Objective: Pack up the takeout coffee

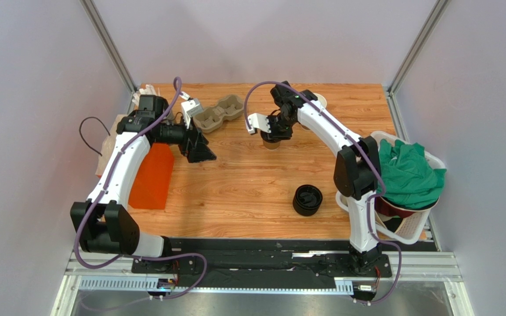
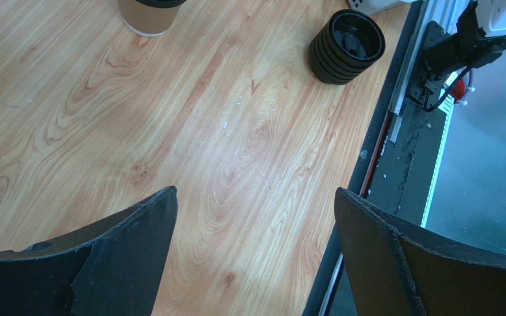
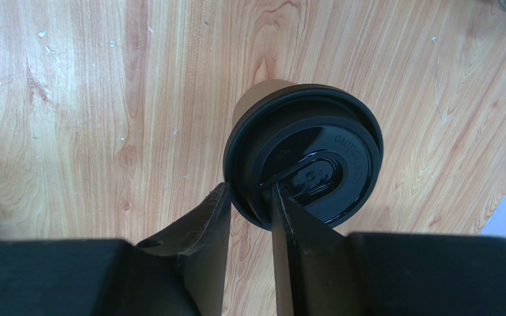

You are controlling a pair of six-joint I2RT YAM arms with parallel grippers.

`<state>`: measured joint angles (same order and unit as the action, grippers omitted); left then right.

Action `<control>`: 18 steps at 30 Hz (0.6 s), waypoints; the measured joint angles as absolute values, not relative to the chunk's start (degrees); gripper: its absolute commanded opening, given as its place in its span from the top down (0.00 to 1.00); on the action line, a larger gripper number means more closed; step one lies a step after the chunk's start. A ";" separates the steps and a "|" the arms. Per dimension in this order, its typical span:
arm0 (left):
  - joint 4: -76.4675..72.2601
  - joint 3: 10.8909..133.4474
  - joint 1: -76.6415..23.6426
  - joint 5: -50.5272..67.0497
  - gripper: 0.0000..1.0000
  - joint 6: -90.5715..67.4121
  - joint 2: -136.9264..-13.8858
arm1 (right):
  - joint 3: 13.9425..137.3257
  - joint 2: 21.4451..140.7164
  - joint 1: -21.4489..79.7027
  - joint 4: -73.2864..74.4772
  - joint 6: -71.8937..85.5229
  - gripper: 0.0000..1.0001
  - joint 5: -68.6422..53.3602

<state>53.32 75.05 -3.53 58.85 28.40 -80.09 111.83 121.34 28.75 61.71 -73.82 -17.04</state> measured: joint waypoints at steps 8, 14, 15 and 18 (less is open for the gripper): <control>53.34 75.05 -3.53 59.20 0.03 28.40 -80.09 | 112.22 121.36 28.82 62.96 -73.65 1.00 -16.99; 53.41 75.05 -3.53 59.46 0.03 28.40 -80.09 | 112.90 121.56 28.82 63.83 -72.20 1.00 -16.99; 53.45 75.05 -3.53 59.46 0.03 28.42 -80.09 | 112.90 121.56 28.82 63.83 -71.88 1.00 -17.02; 53.80 75.05 -3.53 59.46 0.03 28.47 -80.09 | 112.92 121.51 28.82 63.83 -70.06 1.00 -17.15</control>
<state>53.80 75.05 -3.53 59.46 28.47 -80.09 112.92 121.51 28.82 63.83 -70.06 -17.15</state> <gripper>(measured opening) 0.968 0.033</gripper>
